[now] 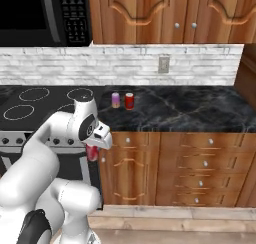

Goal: Four empty soda cans are scattered around the kitchen. Gather all the cans and cluster them next to the stove for recycling.

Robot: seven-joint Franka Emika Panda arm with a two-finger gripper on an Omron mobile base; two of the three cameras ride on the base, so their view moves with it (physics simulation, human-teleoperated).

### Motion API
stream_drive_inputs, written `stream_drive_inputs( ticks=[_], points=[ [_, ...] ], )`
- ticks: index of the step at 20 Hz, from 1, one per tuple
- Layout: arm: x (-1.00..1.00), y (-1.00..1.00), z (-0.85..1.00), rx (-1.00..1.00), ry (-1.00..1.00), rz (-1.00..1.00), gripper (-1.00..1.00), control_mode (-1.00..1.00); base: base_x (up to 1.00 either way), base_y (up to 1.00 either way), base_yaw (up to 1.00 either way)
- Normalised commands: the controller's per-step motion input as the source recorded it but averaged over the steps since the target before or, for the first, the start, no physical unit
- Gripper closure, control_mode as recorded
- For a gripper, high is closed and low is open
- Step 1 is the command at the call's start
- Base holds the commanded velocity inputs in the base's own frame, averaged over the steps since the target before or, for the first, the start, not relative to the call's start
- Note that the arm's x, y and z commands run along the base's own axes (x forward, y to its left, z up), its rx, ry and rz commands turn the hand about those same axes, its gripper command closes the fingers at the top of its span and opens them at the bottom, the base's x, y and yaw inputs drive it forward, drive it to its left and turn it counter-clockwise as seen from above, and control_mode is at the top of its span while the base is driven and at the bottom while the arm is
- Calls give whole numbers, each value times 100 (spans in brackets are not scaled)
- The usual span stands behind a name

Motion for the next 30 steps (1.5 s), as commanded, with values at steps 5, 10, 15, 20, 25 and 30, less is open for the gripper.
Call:
stream_drive_inputs(
  ticks=[5,10,15,20,25,30],
  points=[
    [0,0,0,0,0,0,100,100,41,-29,13],
    [0,0,0,0,0,0,100,100,42,-29,12],
    [0,0,0,0,0,0,100,100,46,-29,9],
    [0,0,0,0,0,0,100,100,49,-27,8],
    [0,0,0,0,0,0,100,100,46,-29,9],
    [0,0,0,0,0,0,100,100,45,-28,11]
  ],
)
